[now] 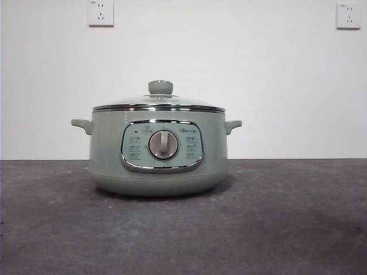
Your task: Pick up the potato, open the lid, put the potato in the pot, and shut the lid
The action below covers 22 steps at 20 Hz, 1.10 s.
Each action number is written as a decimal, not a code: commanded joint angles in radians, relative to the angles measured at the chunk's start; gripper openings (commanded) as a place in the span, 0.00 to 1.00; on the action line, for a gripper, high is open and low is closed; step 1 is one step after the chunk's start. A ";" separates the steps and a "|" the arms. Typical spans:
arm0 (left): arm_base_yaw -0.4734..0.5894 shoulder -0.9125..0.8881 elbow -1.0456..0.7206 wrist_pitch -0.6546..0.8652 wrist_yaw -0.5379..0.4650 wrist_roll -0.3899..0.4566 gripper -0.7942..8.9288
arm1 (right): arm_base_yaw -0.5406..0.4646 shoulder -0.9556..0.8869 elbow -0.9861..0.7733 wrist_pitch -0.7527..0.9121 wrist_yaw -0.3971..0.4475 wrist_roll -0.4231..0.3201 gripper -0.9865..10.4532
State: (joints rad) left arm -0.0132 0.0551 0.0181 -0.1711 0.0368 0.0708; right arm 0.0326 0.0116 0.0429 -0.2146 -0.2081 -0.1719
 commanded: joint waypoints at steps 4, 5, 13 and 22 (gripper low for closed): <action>0.004 0.000 -0.010 0.006 -0.003 0.011 0.08 | -0.008 -0.004 -0.015 0.008 0.007 0.023 0.09; 0.004 0.000 -0.010 0.006 -0.003 0.011 0.08 | -0.008 -0.004 -0.015 0.008 0.018 0.032 0.09; 0.004 0.000 -0.010 0.006 -0.003 0.011 0.08 | -0.008 -0.004 -0.015 0.008 0.095 0.071 0.09; 0.004 0.000 -0.010 0.006 -0.003 0.011 0.08 | -0.008 -0.004 -0.029 0.039 0.140 0.074 0.09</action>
State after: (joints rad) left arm -0.0132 0.0551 0.0181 -0.1711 0.0368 0.0708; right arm 0.0257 0.0105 0.0257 -0.1825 -0.0738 -0.1131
